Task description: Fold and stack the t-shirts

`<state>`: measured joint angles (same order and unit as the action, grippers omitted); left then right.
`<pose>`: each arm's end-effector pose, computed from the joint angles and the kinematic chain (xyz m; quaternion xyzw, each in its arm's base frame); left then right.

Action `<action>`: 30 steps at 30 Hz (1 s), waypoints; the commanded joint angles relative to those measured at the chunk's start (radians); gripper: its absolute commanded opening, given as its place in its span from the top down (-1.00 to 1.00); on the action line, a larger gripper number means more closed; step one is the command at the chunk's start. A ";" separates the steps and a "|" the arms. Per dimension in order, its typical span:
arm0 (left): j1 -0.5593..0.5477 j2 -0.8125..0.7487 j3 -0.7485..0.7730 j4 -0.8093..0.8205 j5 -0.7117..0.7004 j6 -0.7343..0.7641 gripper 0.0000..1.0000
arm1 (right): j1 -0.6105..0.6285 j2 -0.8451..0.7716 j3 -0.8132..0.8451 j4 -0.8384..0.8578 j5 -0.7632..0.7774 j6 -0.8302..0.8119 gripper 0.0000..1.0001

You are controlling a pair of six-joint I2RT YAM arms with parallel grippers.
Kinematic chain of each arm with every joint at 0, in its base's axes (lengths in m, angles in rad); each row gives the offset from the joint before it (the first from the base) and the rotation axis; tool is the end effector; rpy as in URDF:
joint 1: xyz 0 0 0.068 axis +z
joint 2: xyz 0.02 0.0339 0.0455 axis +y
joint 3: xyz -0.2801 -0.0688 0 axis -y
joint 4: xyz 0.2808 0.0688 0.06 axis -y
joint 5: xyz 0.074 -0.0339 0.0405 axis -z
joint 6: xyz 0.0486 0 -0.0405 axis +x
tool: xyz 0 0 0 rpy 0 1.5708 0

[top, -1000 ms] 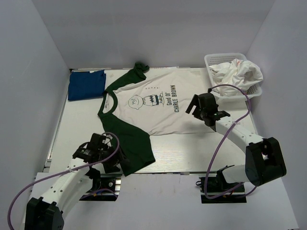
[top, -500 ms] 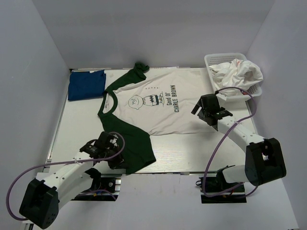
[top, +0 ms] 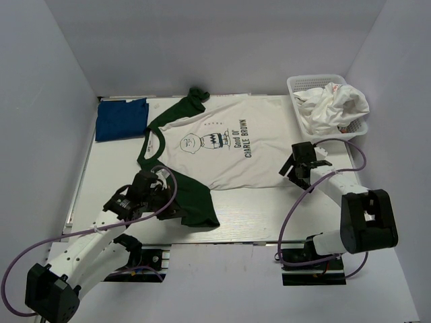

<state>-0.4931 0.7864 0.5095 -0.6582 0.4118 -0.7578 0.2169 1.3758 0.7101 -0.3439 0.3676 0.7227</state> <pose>0.1485 -0.1019 0.1973 -0.0594 0.9301 -0.3365 0.1343 0.2842 0.0447 0.1610 0.2854 0.9020 -0.0333 0.3223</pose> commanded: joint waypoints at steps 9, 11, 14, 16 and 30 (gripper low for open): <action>-0.004 -0.085 -0.032 0.054 0.190 0.032 1.00 | -0.048 0.051 -0.038 0.039 -0.098 0.012 0.13; -0.004 -0.123 -0.032 -0.036 0.156 0.021 1.00 | -0.062 -0.006 -0.095 0.017 -0.096 0.017 0.61; -0.004 -0.163 -0.032 -0.151 0.147 0.002 1.00 | -0.067 -0.094 -0.150 -0.041 -0.098 0.035 1.00; -0.004 -0.203 -0.032 -0.220 0.147 -0.024 1.00 | -0.067 -0.153 -0.175 -0.081 -0.101 0.038 1.00; -0.004 -0.199 -0.066 0.181 0.234 -0.069 1.00 | -0.044 -0.245 -0.115 -0.060 -0.194 -0.045 1.00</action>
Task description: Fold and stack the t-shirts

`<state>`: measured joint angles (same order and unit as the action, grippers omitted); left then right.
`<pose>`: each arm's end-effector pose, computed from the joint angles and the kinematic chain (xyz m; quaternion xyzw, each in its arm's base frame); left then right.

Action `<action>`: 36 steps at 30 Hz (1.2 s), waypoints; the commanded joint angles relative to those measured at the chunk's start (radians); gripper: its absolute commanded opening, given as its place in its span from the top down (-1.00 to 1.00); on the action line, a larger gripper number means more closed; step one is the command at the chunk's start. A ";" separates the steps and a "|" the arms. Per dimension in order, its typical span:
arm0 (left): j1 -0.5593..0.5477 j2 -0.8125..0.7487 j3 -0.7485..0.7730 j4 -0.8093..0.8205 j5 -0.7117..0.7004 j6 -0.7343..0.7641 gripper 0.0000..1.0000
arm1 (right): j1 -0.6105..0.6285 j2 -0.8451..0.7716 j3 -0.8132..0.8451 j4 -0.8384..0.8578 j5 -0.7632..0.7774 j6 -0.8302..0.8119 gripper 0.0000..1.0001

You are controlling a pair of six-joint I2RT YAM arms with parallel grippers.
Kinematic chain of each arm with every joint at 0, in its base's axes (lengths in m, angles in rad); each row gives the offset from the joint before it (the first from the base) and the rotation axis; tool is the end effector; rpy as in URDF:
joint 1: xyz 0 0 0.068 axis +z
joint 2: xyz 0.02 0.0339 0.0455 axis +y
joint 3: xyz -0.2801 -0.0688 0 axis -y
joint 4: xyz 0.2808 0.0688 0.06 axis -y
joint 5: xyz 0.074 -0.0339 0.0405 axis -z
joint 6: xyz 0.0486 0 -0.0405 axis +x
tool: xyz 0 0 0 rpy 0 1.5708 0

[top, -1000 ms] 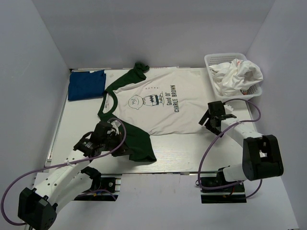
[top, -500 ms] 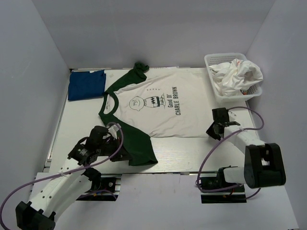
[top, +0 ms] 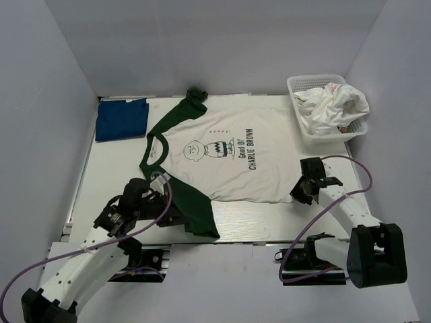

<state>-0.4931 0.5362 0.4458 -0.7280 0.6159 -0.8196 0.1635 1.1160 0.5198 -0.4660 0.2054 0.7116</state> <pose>0.1118 -0.0919 0.2080 -0.0342 0.8926 -0.4370 0.1053 0.2209 0.0264 0.1509 0.2854 0.9198 0.0162 0.2687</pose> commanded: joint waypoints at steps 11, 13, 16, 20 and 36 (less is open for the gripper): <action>0.030 0.416 0.289 0.403 -0.534 -0.009 1.00 | 0.057 0.162 0.315 0.084 0.025 -0.093 1.00; 0.040 0.487 0.365 0.377 -0.620 0.004 1.00 | 0.057 0.177 0.350 0.110 0.023 -0.078 1.00; 0.060 0.571 0.476 0.331 -0.732 0.014 1.00 | 0.057 0.235 0.434 0.121 0.028 -0.069 1.00; 0.083 0.655 0.557 0.364 -0.795 0.075 1.00 | 0.054 0.320 0.499 0.119 0.061 -0.073 1.00; 0.211 0.924 0.717 0.682 -0.778 0.468 1.00 | 0.038 0.553 0.801 0.050 0.229 -0.138 1.00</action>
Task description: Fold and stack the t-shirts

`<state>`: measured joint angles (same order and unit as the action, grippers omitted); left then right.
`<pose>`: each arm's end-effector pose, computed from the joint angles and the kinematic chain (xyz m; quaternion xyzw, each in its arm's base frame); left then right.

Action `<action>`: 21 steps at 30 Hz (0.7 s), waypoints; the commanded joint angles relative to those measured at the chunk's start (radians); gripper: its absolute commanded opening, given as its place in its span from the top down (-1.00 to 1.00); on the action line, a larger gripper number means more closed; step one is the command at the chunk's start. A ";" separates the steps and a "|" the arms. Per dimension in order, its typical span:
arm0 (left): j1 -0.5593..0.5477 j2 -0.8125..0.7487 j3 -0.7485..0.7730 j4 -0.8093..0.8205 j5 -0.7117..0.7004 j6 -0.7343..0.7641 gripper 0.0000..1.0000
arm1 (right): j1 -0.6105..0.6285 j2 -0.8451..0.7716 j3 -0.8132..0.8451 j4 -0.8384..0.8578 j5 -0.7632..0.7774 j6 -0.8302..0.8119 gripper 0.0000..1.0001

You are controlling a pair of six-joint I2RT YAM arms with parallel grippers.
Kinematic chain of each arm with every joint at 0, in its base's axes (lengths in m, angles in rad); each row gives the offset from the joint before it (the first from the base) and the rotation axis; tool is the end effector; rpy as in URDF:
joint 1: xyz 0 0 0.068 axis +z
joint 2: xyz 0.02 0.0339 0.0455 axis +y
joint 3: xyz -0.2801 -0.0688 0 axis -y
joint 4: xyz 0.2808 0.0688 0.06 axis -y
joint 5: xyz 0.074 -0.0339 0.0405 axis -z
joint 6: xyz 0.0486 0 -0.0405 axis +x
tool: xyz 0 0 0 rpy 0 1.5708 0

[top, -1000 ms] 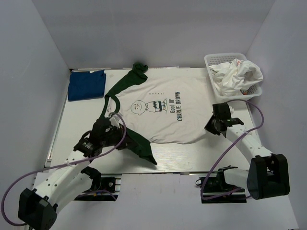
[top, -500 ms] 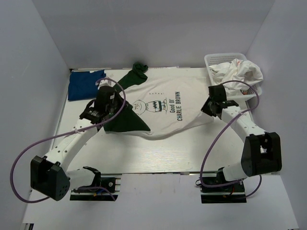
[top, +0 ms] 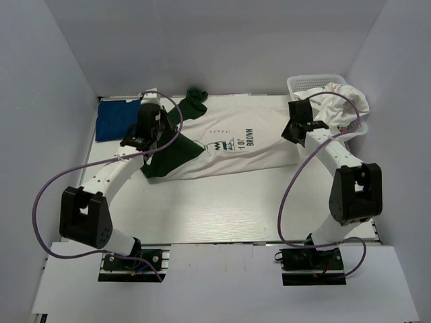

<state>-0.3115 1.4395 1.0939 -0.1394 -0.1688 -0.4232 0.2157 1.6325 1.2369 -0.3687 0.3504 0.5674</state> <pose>0.3601 -0.1074 0.2957 -0.0911 0.8494 -0.1175 0.5064 0.4000 0.0706 0.2574 0.2258 0.8798 -0.0007 0.4183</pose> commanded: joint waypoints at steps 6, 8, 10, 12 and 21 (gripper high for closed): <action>0.090 0.172 0.104 0.185 0.028 0.083 1.00 | -0.027 0.205 0.231 -0.159 0.078 0.038 1.00; 0.106 0.226 0.115 0.230 0.028 0.095 0.81 | -0.030 0.242 0.248 -0.161 0.071 0.037 1.00; 0.132 0.318 0.162 0.250 0.085 0.122 -0.22 | -0.024 0.279 0.283 -0.154 0.067 0.022 0.85; 0.143 0.383 0.232 0.255 0.136 0.136 -0.99 | -0.022 0.294 0.317 -0.153 0.058 -0.014 0.63; 0.153 0.428 0.327 0.090 0.250 0.130 -0.99 | 0.053 0.124 0.196 -0.084 -0.033 -0.184 -0.63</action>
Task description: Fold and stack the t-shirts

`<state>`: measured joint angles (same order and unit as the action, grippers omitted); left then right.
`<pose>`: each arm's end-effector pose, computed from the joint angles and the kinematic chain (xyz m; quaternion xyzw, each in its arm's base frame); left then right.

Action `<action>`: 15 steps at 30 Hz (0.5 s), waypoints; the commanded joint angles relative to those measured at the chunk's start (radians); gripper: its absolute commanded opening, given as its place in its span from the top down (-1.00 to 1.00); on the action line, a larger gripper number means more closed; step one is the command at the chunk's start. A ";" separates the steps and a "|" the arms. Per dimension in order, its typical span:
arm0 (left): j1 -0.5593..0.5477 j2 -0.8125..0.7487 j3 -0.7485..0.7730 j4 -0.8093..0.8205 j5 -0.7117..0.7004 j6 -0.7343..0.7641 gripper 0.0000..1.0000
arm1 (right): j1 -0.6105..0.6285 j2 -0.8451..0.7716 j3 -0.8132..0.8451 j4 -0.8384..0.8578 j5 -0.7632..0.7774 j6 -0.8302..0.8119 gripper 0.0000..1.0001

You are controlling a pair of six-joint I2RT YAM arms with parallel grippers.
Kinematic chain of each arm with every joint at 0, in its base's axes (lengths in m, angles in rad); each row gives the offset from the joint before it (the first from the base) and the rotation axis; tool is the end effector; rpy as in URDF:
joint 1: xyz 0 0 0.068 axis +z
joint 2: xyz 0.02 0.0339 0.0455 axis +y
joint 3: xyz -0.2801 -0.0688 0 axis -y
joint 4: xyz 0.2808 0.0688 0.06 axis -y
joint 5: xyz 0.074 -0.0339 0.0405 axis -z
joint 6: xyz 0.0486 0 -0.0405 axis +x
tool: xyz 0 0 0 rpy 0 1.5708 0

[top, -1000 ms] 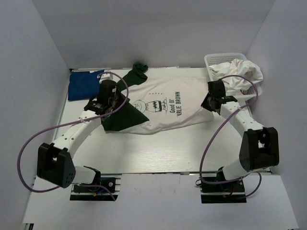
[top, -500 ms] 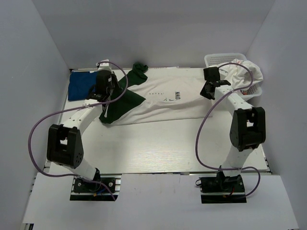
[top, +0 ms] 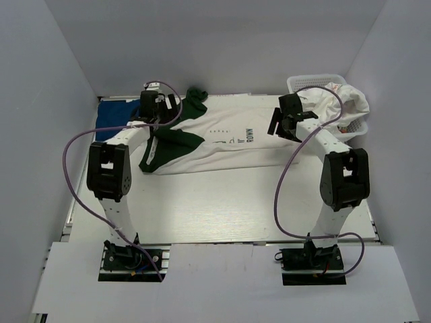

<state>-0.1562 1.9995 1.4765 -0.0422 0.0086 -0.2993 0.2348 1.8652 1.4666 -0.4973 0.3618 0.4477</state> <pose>0.5069 -0.0802 0.2143 -0.0606 0.8741 -0.1125 0.4686 0.4494 0.0898 0.2346 0.1579 0.9166 -0.0510 0.3637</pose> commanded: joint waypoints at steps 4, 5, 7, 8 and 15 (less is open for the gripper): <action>-0.011 -0.324 -0.284 0.099 0.083 -0.057 -0.99 | 0.070 -0.161 -0.195 0.135 -0.115 -0.078 -0.80; -0.011 -0.373 -0.351 0.099 0.093 -0.070 -0.99 | 0.077 -0.155 -0.206 0.161 -0.165 -0.079 -0.80; -0.020 -0.401 -0.404 0.076 0.093 -0.122 -0.99 | 0.081 -0.108 -0.212 0.163 -0.201 -0.072 -0.80; -0.020 -0.401 -0.432 0.076 0.093 -0.132 -0.99 | 0.084 -0.091 -0.204 0.164 -0.202 -0.070 -0.80; -0.011 -0.349 -0.550 0.087 0.130 -0.181 -0.99 | 0.080 0.026 -0.219 0.200 -0.228 -0.023 -0.80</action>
<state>-0.1715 1.6360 0.9310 0.0540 0.1177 -0.4480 0.3210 1.8774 1.2629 -0.3450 0.1688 0.4007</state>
